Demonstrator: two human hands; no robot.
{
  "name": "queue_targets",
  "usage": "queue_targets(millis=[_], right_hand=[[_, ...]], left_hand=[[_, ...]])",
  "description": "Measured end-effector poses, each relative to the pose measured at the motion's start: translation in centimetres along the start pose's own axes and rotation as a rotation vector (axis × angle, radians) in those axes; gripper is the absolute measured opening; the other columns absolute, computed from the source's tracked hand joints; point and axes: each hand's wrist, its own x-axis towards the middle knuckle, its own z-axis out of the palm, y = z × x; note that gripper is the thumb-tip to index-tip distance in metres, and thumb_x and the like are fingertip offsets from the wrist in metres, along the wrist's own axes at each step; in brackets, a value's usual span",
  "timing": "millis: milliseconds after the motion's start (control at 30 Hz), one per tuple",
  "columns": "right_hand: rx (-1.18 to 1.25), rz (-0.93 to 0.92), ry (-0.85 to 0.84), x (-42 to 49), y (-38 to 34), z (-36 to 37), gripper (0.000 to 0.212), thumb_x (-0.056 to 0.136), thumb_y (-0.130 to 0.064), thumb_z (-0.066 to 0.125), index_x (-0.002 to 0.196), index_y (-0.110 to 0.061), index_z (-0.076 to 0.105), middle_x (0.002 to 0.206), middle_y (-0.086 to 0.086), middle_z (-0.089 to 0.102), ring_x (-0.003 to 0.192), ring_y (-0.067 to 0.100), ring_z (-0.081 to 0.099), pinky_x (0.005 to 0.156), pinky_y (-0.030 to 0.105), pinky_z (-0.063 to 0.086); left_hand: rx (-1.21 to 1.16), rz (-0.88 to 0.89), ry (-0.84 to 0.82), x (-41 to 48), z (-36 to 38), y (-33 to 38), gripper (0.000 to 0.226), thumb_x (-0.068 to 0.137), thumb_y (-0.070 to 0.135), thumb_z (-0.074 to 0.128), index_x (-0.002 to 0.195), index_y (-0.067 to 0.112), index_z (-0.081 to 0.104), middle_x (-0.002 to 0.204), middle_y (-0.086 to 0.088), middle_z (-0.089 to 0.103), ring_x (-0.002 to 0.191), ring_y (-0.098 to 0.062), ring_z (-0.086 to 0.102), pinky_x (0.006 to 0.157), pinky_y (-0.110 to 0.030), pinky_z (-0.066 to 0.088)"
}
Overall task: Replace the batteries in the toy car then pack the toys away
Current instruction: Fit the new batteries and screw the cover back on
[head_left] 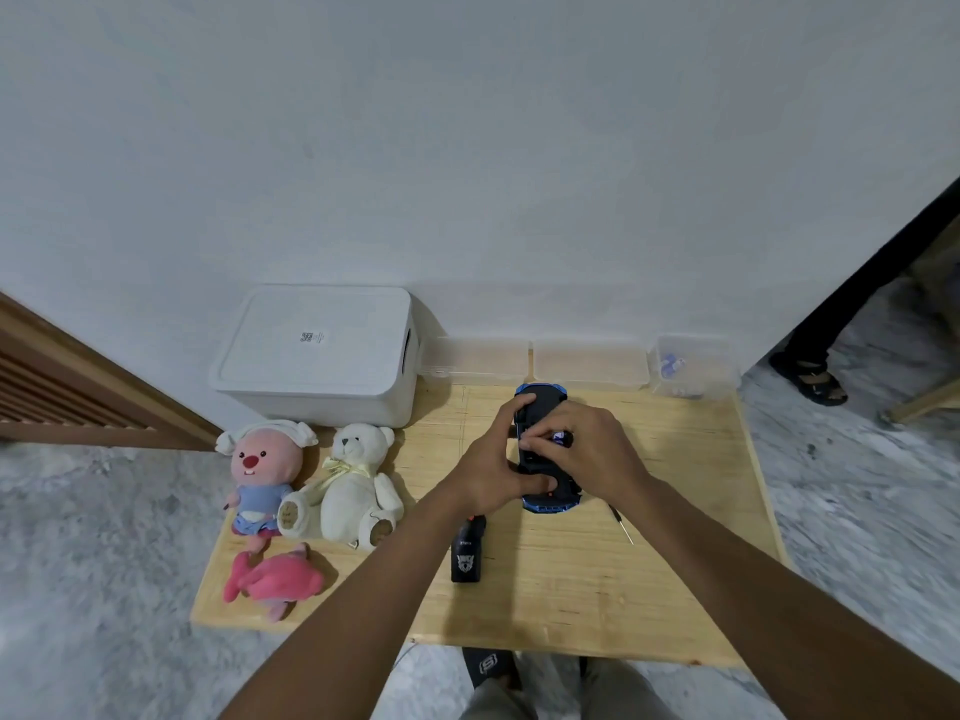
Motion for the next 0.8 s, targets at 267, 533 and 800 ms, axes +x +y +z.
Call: queue_targets(millis=[267,533,800], right_hand=[[-0.119,0.013,-0.015,0.3,0.2,-0.4,0.007,0.082,-0.039,0.078,0.085,-0.033,0.079,0.084,-0.012,0.067,0.078,0.008,0.062,0.070,0.037,0.053],[-0.063,0.098,-0.090,0.2,-0.3,-1.6,0.016,0.094,-0.025,0.058,0.108,-0.031,0.063,0.094,-0.010,0.056,0.081,0.005,0.055,0.069,0.024,0.047],[0.255,0.210,-0.123,-0.1,0.1,-3.2,0.033,0.091,-0.009,0.070,0.118,-0.025,0.058,0.108,-0.007,0.070,0.081,0.005,0.069,0.073,0.020,0.056]], left_hand=[[-0.017,0.021,0.036,-0.1,-0.2,0.3,0.100,0.079,0.011,0.087,0.150,0.051,0.029,0.131,0.012,0.059,0.094,-0.021,0.075,0.092,-0.038,0.062],[-0.060,0.029,0.063,-0.6,-0.5,-0.3,0.103,0.077,0.005,0.088,0.152,0.045,0.029,0.136,0.003,0.054,0.088,-0.018,0.075,0.084,-0.033,0.063],[-0.022,0.005,0.031,-0.9,-0.2,-1.2,0.105,0.077,0.007,0.089,0.151,0.049,0.028,0.138,0.001,0.053,0.086,-0.016,0.076,0.084,-0.033,0.062]])
